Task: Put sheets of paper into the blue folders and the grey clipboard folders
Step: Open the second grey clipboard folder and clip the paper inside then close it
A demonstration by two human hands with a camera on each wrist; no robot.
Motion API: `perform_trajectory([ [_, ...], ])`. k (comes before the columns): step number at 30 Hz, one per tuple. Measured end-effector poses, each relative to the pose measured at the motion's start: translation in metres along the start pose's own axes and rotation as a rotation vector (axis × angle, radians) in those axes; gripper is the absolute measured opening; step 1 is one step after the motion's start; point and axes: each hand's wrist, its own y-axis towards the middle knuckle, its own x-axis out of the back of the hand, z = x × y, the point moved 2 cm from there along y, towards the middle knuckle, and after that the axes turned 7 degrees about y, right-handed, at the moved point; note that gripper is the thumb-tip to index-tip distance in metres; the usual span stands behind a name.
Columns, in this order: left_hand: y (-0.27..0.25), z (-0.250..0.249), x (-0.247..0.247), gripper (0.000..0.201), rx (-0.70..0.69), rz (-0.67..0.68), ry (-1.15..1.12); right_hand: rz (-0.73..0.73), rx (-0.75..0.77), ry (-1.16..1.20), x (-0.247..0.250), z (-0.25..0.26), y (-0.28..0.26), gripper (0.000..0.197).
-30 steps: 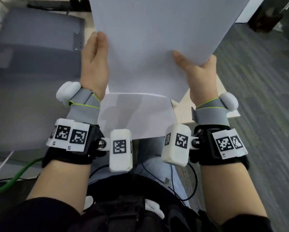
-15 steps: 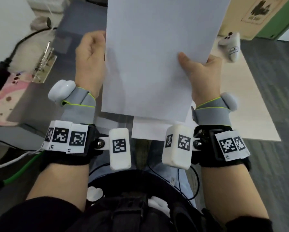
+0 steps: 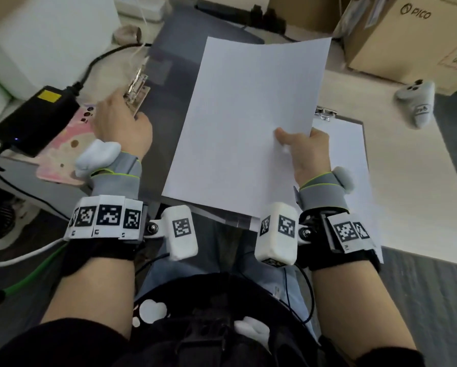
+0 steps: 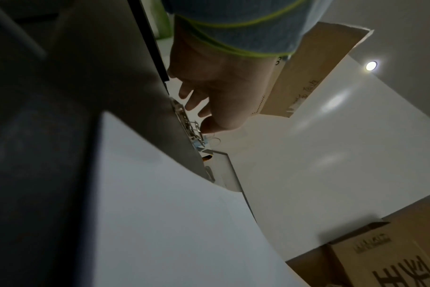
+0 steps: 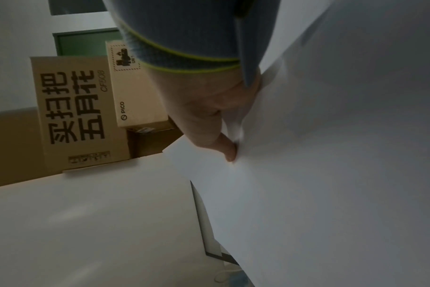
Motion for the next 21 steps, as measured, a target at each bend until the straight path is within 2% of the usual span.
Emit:
perform_trajectory([
  [7,0.000,0.007,0.002,0.045,0.022,0.074,-0.060,-0.022,-0.045,-0.039,-0.012,-0.010,0.003,0.018],
  [13,-0.006,-0.004,-0.010,0.050,0.016,0.220,-0.397,-0.067,-0.035,-0.116,-0.005,-0.012,0.004,0.015],
  [16,-0.014,-0.014,-0.020,0.045,0.001,0.310,-0.481,-0.099,-0.023,-0.137,0.005,-0.014,0.004,0.017],
  [21,-0.026,-0.025,-0.033,0.042,-0.022,0.378,-0.610,-0.156,-0.022,-0.223,0.019,-0.014,0.008,0.017],
])
